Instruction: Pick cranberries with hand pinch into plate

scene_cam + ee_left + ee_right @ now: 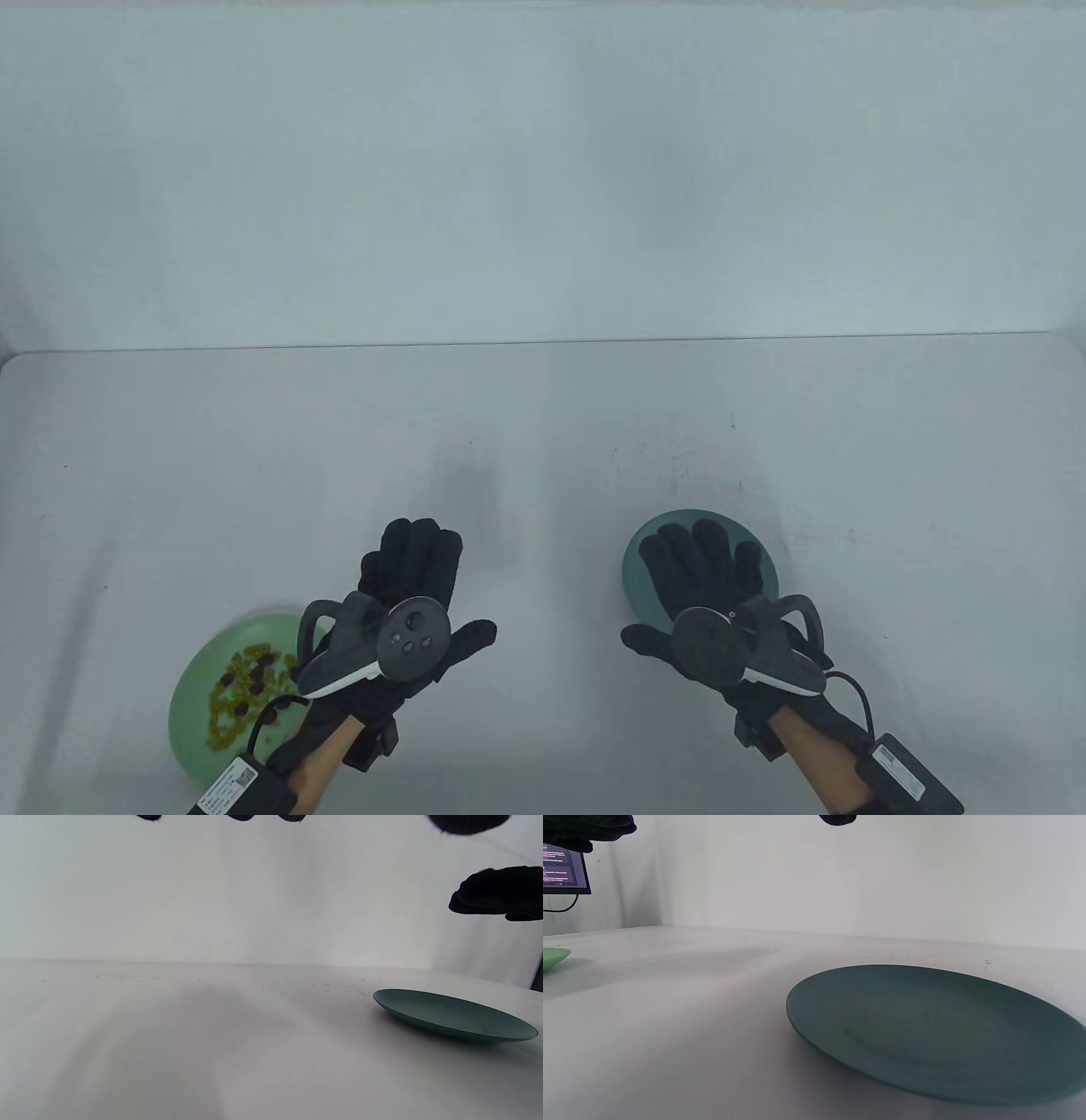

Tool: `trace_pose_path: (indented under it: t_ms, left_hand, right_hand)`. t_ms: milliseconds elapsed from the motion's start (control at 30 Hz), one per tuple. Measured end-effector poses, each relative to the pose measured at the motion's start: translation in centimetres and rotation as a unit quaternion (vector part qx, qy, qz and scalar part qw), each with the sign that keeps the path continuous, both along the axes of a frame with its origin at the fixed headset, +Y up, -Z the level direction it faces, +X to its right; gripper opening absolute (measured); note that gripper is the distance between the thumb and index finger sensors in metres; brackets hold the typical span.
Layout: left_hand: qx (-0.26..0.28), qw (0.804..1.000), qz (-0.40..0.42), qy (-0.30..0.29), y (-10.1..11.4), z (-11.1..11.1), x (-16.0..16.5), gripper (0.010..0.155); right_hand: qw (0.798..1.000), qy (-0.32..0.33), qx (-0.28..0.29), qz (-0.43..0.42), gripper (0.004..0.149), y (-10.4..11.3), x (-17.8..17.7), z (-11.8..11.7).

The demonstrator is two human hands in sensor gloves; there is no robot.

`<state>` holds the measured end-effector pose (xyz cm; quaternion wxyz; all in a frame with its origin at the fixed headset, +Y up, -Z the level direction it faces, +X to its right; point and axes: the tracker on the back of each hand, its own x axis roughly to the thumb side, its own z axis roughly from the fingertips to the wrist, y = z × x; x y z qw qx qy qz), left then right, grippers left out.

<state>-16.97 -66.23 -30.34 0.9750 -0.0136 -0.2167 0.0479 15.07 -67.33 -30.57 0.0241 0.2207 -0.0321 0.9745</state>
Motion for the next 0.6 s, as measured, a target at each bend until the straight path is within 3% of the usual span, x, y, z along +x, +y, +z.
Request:
trace_pose_path:
  t_ms: [600]
  left_hand:
    - [-0.010, 1.000, 0.002, 0.003, -0.10, -0.13, -0.13, 0.096]
  right_hand:
    - [1.000, -0.008, -0.007, 0.002, 0.094, -0.09, 0.24, -0.22]
